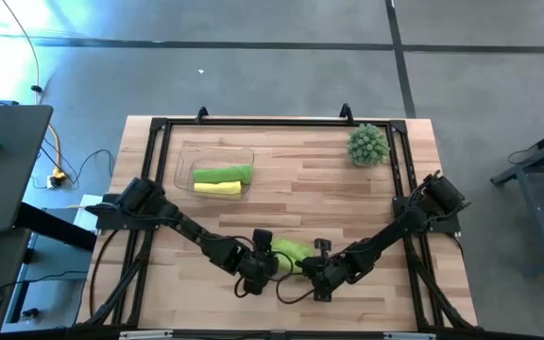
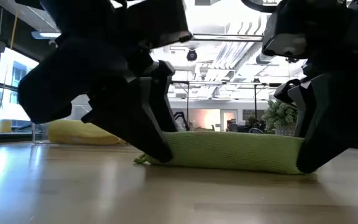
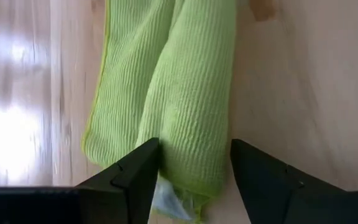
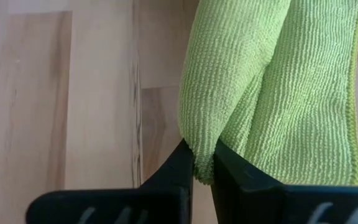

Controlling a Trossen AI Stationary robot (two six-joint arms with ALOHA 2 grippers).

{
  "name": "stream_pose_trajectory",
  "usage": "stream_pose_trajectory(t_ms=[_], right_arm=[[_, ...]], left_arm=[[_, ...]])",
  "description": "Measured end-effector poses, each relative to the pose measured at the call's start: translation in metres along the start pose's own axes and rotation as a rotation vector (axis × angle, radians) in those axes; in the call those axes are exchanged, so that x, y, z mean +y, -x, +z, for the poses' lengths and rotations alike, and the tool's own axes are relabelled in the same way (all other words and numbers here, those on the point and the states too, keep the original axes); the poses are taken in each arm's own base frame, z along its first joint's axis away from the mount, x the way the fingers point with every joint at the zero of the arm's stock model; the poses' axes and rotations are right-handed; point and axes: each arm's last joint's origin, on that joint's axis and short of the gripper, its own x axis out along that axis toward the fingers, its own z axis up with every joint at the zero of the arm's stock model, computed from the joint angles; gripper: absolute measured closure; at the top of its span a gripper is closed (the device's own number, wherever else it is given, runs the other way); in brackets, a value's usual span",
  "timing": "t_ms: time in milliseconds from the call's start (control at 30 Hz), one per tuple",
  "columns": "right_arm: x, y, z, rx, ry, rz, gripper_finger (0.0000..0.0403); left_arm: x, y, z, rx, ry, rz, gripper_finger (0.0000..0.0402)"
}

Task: Roll microfiber towels into tight, uniform cylinder then place into a basket
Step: Roll the green towel

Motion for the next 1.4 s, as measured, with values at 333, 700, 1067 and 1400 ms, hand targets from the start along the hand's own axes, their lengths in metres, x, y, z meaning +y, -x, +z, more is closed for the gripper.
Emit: stream_pose_trajectory(t_ms=[333,700,1067,1400], right_arm=[[-0.001,0.005,0.003,-0.011,0.058,0.009,0.0372],[-0.015,0.051,0.005,0.055,0.092,-0.01,0.027],[0.032,0.06,-0.006,-0.236,0.397,-0.065,0.0266],[0.025,0.02,-0.016,-0.198,0.35,-0.243,0.0266]], left_arm=[[0.011,-0.01,-0.007,0.075,0.272,-0.138,0.0289],[0.028,-0.018,-0.008,0.14,0.44,-0.269,0.0393],[0.059,-0.029,-0.009,0.2,0.611,-0.403,0.0388],[0.065,-0.031,-0.01,0.203,0.631,-0.419,0.0387]])
